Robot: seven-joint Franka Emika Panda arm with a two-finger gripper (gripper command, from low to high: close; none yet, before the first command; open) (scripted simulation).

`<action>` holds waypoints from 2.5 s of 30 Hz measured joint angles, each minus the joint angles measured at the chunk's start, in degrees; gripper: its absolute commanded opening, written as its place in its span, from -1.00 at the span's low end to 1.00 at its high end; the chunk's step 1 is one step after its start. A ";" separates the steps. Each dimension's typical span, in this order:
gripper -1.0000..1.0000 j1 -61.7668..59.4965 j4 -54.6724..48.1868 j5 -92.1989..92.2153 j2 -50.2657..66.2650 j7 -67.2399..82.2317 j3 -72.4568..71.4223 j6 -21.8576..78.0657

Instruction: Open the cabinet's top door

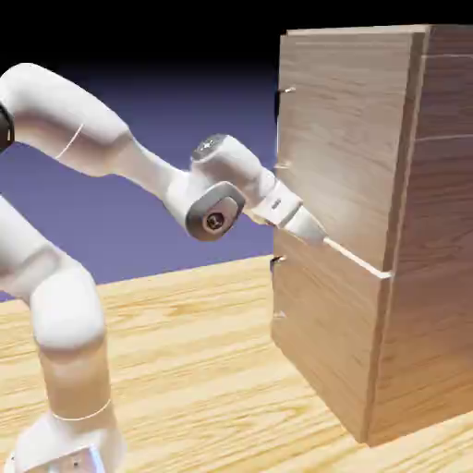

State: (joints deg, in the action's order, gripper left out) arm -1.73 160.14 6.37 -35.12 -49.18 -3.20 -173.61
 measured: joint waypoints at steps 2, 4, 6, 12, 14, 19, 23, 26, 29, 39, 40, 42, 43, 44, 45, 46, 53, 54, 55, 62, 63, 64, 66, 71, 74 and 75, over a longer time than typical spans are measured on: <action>0.00 -1.79 -0.64 4.72 -1.83 -4.98 -2.37 0.29; 0.00 -3.58 -1.28 9.44 -3.65 -9.97 -4.74 0.58; 0.00 -5.37 -1.91 14.16 -5.48 -14.95 -7.12 0.87; 0.00 -10.74 -3.83 28.32 -10.96 -29.91 -14.23 1.75; 0.00 -12.53 -4.47 33.05 -12.79 -34.89 -16.60 2.04; 0.00 -17.00 -6.06 44.85 -17.36 -47.35 -22.53 2.76; 0.00 -20.58 -7.34 54.29 -21.01 -57.32 -27.28 3.35; 0.00 -23.27 -8.30 61.37 -23.75 -64.80 -30.84 3.78; 0.00 -25.95 -9.25 68.45 -26.49 -72.27 -34.40 4.22; 0.00 -34.90 -12.45 92.06 -35.63 -97.20 -46.26 5.67; 0.00 -35.79 -12.76 94.42 -36.54 -99.69 -47.44 5.82; 0.00 -37.58 -13.40 99.14 -38.37 -104.67 -49.81 6.11; 0.00 -38.48 -13.72 101.50 -39.28 -107.17 -51.00 6.26; 0.00 -39.37 -14.04 103.86 -40.19 -109.66 -52.19 6.40; 0.00 -40.27 -14.36 106.22 -41.11 -112.15 -53.37 6.55; 0.00 -41.16 -14.68 108.58 -42.02 -114.64 -54.56 6.69; 0.00 -52.25 -19.52 115.30 -45.17 -116.82 -57.90 12.98; 0.00 -54.55 -20.53 116.34 -45.69 -116.82 -58.42 14.36; -1.00 -54.65 -20.58 116.38 -45.72 -116.82 -58.44 14.42; -1.00 -51.49 -12.09 117.22 -54.19 -116.82 -53.21 26.83; -1.00 -51.08 -10.50 117.36 -55.80 -116.82 -52.18 29.32; -1.00 -50.74 -8.95 117.34 -57.38 -116.82 -51.13 31.82; -1.00 -50.29 -5.93 116.91 -60.45 -116.83 -48.94 36.79; -1.00 -48.95 1.24 115.38 -65.84 -115.10 -42.12 48.65; -1.00 -46.24 5.17 112.09 -65.88 -111.61 -35.89 53.95; -1.00 -45.68 6.20 110.85 -65.88 -110.65 -33.81 55.62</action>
State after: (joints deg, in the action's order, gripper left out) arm -47.40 166.34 117.22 -101.00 -159.83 -37.01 -117.99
